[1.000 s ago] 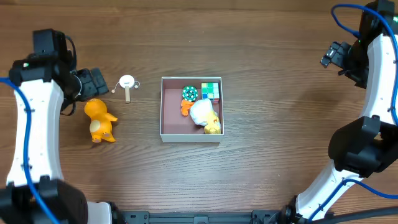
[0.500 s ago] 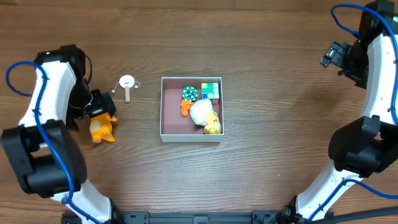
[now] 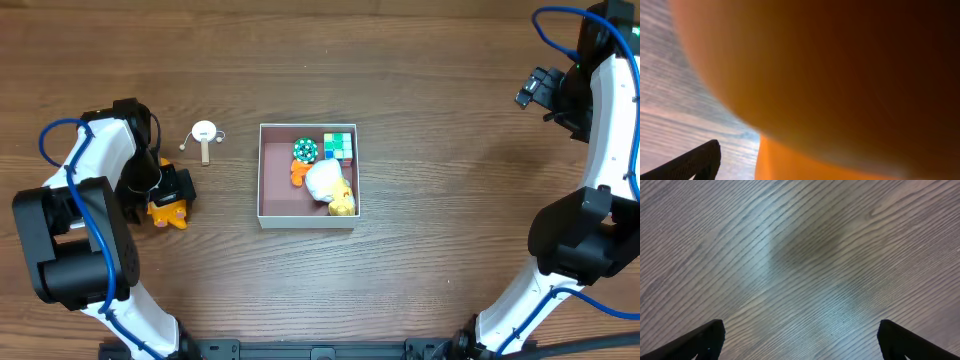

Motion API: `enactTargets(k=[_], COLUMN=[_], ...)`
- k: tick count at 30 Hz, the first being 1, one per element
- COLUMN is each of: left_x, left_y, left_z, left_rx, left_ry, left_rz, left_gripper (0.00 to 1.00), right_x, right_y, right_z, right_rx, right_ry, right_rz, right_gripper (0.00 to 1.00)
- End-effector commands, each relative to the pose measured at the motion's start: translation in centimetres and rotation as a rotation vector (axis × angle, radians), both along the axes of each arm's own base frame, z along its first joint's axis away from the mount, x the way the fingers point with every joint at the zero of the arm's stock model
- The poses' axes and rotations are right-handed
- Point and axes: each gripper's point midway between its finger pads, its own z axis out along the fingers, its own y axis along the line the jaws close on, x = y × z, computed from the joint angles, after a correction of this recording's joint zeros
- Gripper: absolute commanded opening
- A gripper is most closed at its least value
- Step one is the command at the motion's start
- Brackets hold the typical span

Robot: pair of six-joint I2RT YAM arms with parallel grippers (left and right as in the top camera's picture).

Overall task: Pack container
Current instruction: 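Move the left gripper to the orange dinosaur and grasp it, then carry the orange dinosaur with the left gripper into the box and release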

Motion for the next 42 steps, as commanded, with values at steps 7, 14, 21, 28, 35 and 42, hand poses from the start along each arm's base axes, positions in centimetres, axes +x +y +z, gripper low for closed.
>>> enactTargets(k=[7, 14, 21, 28, 35, 42], left_x=[0.2, 0.7, 4.5, 10.0, 9.1, 7.1], left_y=[-0.8, -0.7, 0.0, -4.8, -20.1, -24.8], left_z=[-0.3, 0.0, 4.1, 12.1, 15.2, 14.7], left_rx=[-0.059, -0.056, -0.031, -0.017, -0.210, -0.160], left_ry=[-0.019, -0.031, -0.123, -0.298, -0.353, -0.345], left_rz=[-0.033, -0.033, -0.042, -0.221, -0.302, -0.307], left_gripper=[0.82, 0.67, 0.49, 0.53, 0.54, 0.59], right_x=[-0.1, -0.1, -0.1, -0.1, -0.1, -0.1], right_y=[-0.2, -0.2, -0.2, -0.2, -0.2, -0.2], right_z=[0.7, 0.7, 0.7, 0.7, 0.7, 0.7], right_rx=[-0.015, -0.015, -0.015, -0.015, -0.015, -0.015], right_ry=[-0.017, -0.017, -0.017, -0.017, -0.017, -0.017], right_rz=[-0.008, -0.008, -0.008, -0.008, -0.008, -0.008], right_gripper=[1.00, 1.00, 1.00, 1.00, 1.00, 1.00])
